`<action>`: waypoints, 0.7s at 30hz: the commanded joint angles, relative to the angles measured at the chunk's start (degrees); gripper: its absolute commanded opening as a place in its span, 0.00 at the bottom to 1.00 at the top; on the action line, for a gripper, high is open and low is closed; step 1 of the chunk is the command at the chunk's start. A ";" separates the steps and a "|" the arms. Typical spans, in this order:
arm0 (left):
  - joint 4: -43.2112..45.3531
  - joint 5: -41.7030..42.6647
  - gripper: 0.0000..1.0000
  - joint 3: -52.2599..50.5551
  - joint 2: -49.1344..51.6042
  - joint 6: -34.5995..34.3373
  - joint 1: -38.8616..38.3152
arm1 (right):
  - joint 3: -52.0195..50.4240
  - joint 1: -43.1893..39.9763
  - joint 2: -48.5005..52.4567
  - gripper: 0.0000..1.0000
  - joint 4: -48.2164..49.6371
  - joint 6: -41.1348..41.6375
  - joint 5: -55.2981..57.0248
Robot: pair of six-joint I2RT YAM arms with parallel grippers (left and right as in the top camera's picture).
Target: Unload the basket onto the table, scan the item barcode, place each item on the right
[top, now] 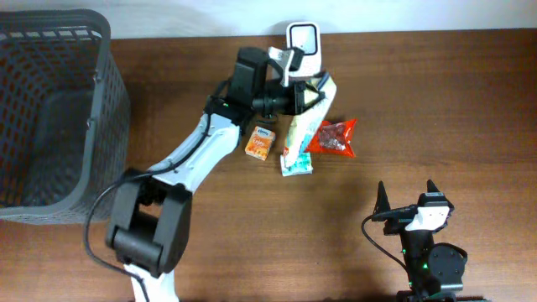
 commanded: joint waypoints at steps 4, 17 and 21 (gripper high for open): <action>0.37 4.76 0.08 0.28 4.11 0.66 -0.63 | -0.37 0.37 -0.13 0.98 -0.35 -0.35 0.35; -13.38 -33.77 0.45 1.18 1.25 23.69 1.18 | -0.37 0.37 -0.13 0.98 -0.35 -0.35 0.35; -14.32 -44.22 0.46 1.49 -4.55 28.81 1.66 | -0.37 0.37 -0.13 0.98 -0.35 -0.35 0.35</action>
